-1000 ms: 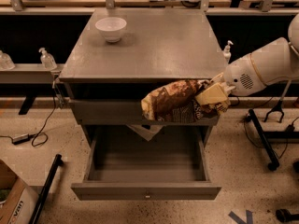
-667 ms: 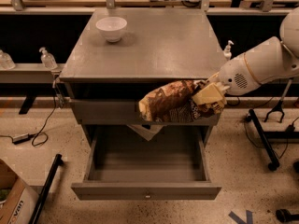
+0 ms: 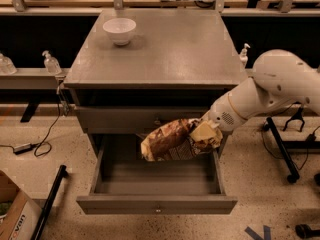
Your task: Place brown chip bag into middle drawer
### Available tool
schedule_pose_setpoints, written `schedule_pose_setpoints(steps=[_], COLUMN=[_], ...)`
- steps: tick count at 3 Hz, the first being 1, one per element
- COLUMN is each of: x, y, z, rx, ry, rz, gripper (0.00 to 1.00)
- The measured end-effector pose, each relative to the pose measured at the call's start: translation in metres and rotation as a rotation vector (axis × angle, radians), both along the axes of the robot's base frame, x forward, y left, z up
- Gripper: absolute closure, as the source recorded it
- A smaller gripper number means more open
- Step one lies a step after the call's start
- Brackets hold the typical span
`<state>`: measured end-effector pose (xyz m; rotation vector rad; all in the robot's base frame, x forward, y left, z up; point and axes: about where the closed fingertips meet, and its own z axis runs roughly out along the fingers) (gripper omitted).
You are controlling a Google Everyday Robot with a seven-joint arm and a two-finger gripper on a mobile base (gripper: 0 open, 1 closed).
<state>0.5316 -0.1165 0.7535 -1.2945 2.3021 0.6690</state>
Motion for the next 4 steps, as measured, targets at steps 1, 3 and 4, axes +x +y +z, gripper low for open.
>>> schedule_pose_setpoints(steps=[1, 3, 4], x=[-0.008, -0.021, -0.028], y=[0.002, 0.005, 0.015], z=[-0.082, -0.180, -0.221], rx=[-0.010, 0.102, 0.216], ry=[0.054, 0.085, 0.151], rz=[-0.016, -0.106, -0.153], gripper=[1.00, 0.81, 0.50])
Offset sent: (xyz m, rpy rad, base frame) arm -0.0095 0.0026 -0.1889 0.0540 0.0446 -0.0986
